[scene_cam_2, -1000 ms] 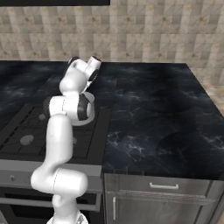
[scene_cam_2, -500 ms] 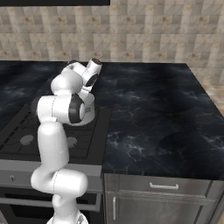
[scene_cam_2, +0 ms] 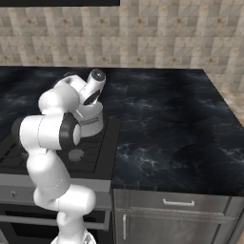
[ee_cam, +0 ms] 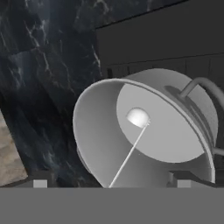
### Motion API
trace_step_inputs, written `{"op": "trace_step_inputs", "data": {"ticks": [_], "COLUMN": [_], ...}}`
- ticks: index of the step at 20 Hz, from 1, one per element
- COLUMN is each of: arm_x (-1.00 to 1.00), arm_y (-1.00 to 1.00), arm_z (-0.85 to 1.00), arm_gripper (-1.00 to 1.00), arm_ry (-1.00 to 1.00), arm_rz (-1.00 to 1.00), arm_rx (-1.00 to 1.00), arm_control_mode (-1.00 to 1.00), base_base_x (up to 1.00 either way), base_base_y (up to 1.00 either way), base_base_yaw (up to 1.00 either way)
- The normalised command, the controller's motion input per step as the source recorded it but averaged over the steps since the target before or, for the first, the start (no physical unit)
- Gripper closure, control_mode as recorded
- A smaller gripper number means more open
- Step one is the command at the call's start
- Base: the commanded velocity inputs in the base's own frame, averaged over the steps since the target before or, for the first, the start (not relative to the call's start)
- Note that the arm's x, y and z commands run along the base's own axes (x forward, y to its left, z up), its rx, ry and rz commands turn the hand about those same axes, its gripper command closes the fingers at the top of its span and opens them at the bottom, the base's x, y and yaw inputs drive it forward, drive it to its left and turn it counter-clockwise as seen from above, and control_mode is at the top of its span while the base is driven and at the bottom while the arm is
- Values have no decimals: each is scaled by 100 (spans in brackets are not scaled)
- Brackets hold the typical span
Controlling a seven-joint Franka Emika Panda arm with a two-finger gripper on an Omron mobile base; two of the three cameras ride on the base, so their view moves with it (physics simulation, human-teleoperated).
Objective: Open the cabinet and move the ladle to the pot. Then close the cabinet.
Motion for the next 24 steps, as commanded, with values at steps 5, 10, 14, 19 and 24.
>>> {"op": "trace_step_inputs", "data": {"ticks": [5, 10, 14, 19, 24], "arm_x": [-12, -20, -34, -38, -56], "arm_y": [-22, -42, -45, -24, -2], "arm_z": [74, 72, 60, 42, 4], "arm_gripper": [-100, -100, -100, -100, -100], "arm_ry": [-15, -1, -2, -5, -5], "arm_rz": [-8, -8, -12, -12, -6], "arm_rx": [1, 4, 4, 0, 1], "arm_control_mode": [-100, -100, -100, -100, -100], "base_base_x": [0, 0, 0, 0, 0], "base_base_y": [0, 0, 0, 0, 0], "base_base_yaw": [0, 0, 0, 0, 0]}}
